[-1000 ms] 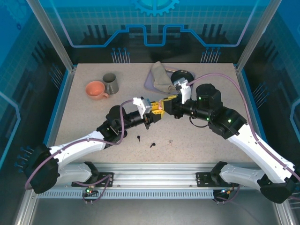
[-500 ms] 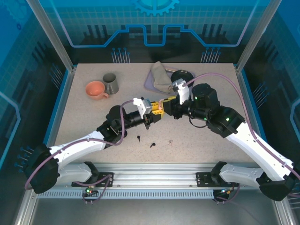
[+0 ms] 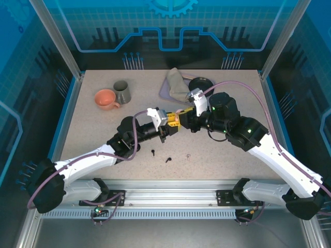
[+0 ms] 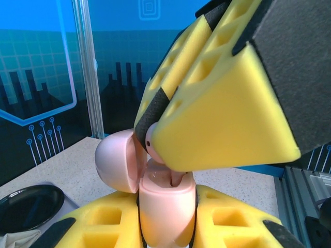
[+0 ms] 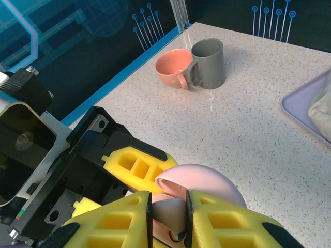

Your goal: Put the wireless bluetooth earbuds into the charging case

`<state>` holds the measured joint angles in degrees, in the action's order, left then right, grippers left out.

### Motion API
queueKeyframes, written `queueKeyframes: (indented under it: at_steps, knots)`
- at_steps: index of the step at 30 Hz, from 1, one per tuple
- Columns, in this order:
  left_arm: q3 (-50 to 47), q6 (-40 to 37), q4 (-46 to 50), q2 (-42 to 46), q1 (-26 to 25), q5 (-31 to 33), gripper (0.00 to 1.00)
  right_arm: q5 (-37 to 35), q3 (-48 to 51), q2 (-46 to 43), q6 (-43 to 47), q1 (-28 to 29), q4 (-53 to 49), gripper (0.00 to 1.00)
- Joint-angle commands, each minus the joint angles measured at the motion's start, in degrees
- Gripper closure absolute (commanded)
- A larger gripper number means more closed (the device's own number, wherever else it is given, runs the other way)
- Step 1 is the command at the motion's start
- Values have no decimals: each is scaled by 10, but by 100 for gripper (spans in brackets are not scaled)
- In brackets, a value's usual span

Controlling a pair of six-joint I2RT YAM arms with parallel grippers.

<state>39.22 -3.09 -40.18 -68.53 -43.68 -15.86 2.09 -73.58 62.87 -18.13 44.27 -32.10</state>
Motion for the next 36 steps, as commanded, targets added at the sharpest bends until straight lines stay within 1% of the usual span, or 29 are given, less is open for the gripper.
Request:
queueKeyframes:
  at_steps: [1,10,20,26,30,31,34,36]
  knots:
    - [8,-6,-18,3,-3,5,100,4,-13,3,6,9,-18,75]
    - [9,-2,-20,1,-3,6,100,25,-26,13,-11,9,-23,71]
    - [5,-3,-20,4,-3,8,100,24,-50,1,-21,2,-28,50]
    - [2,-4,-20,7,-3,12,100,13,-70,-24,-11,-9,-47,44]
    - [1,-5,-17,13,-3,18,100,-9,-70,-50,-1,-26,-61,34]
    - [1,-8,-13,15,-3,21,100,-13,-67,-59,1,-34,-65,31]
    - [-2,-17,0,28,-3,31,100,-20,-51,-87,4,-63,-74,16]
    - [-5,-25,11,39,-3,39,100,-20,-32,-107,8,-83,-76,1]
